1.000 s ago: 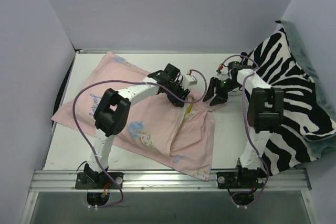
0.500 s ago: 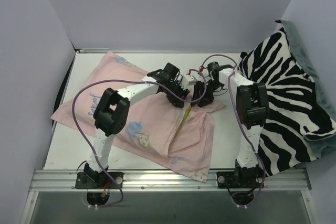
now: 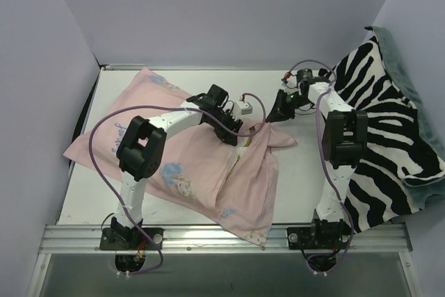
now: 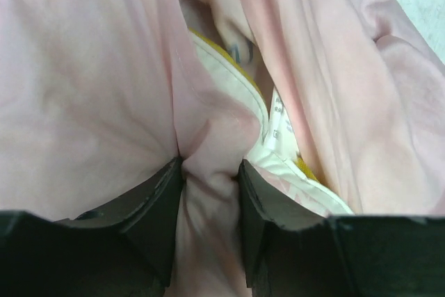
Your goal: Put the pillow into the pillowcase
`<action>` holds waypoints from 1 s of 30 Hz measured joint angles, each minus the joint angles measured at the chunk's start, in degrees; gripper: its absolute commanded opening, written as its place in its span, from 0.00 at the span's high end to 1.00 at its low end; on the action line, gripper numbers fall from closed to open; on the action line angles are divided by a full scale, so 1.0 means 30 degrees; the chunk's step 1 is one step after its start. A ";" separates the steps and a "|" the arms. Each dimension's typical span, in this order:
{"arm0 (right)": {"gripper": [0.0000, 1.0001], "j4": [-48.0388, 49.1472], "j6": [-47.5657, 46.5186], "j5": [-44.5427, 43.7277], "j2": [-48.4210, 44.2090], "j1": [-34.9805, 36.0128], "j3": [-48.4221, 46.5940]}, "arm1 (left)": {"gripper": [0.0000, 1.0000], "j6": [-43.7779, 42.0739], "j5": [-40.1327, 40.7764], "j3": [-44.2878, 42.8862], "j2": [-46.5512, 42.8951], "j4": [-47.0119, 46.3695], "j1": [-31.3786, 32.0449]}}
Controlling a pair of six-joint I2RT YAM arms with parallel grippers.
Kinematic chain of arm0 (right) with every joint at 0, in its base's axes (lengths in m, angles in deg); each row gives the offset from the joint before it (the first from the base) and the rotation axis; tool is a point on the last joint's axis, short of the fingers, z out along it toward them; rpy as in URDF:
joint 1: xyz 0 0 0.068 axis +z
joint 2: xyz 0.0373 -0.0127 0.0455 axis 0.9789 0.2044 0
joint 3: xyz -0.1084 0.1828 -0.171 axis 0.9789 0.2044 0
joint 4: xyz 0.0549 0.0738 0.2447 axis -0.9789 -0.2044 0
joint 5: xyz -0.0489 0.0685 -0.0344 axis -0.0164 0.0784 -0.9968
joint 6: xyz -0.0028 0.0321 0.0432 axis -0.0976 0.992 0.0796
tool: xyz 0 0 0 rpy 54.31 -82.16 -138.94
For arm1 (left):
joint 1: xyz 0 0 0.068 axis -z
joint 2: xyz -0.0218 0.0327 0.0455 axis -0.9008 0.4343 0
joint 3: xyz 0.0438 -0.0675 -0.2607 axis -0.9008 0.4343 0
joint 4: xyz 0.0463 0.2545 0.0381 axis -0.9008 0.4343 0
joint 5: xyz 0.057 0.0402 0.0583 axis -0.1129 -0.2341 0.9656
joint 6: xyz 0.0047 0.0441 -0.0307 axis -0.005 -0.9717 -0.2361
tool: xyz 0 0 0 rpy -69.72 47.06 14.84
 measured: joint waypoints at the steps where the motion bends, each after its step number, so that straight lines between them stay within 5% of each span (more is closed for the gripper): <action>1: 1.00 0.0248 0.0423 0.0678 0.0000 -0.0386 -0.0364 | 0.56 -0.0124 -0.0095 0.0109 -0.0073 -0.0066 -0.0036; 8: 1.00 0.2892 0.3242 0.4932 -0.0605 0.0262 0.0000 | 0.56 0.0160 -0.0532 -0.0153 -0.0015 -0.0080 -0.0087; 14: 1.00 0.3628 0.3402 0.6164 -0.1559 0.2710 0.1282 | 0.53 0.3861 -0.1260 -0.2616 0.1246 -0.0109 -0.0663; 20: 1.00 0.2346 0.2470 0.5625 -0.0321 0.1202 -0.2149 | 0.18 0.5974 -0.0896 -0.4889 0.1843 -0.1960 -0.1909; 30: 1.00 0.2448 0.2375 0.4692 0.1035 0.1319 -0.4947 | 0.14 0.3599 -0.0845 -0.0153 -0.4743 -0.0284 -0.5872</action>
